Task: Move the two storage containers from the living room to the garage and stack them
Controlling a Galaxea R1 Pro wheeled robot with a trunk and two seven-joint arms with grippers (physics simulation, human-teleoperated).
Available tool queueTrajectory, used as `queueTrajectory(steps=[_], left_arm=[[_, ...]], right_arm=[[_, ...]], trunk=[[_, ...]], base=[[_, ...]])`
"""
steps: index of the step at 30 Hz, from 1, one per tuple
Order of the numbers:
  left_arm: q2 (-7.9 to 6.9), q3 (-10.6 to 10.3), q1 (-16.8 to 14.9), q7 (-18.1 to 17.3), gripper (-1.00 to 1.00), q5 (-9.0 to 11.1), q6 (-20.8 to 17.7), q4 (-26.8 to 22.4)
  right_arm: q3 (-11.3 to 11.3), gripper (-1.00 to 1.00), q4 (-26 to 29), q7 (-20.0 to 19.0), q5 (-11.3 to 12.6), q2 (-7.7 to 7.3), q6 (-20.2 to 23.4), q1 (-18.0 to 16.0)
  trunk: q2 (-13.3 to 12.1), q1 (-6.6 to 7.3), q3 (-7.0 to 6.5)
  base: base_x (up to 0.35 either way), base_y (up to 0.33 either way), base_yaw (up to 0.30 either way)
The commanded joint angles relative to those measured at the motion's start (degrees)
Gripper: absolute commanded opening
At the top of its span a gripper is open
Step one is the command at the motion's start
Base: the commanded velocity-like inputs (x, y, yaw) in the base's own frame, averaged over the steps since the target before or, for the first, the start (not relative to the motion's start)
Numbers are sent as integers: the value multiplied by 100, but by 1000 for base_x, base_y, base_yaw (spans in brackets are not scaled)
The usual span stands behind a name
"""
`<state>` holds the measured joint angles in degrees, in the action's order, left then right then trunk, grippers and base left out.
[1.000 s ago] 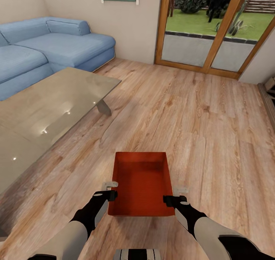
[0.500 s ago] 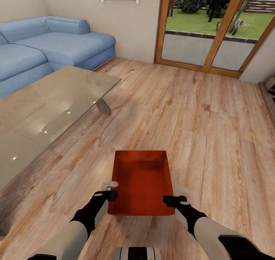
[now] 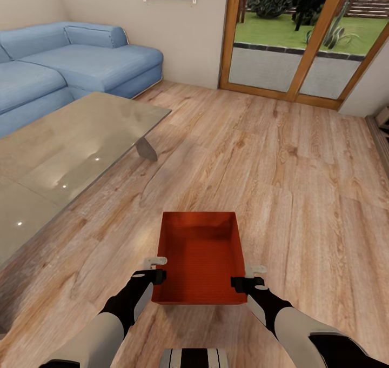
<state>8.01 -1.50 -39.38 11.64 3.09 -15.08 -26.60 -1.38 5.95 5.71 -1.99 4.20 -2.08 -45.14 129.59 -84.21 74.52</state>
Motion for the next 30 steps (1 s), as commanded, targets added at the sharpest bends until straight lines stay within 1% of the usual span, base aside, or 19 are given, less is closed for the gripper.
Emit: queueTrajectory(steps=[1,11,28,30], left_arm=[[-1,-16,0,31,100,33,-30,-11],[-1,-16,0,31,100,32,-30,-12],[-1,-16,0,31,100,31,-30,3],[-1,-16,0,31,100,31,-30,5]], right_arm=[[-14,100,-6,18,-20,0,-19,-3],[-12,100,-6,18,-89,-30,-12,-3],[-3,100,-6,18,-99,-117,-11,-3],[-3,100,-6,18,-99,-117,-11,-3]], trunk=[[1,1,3],[1,1,3],[1,1,3],[82,-43,39]], base=[[0,0,0],[0,0,0],[0,0,0],[0,0,0]])
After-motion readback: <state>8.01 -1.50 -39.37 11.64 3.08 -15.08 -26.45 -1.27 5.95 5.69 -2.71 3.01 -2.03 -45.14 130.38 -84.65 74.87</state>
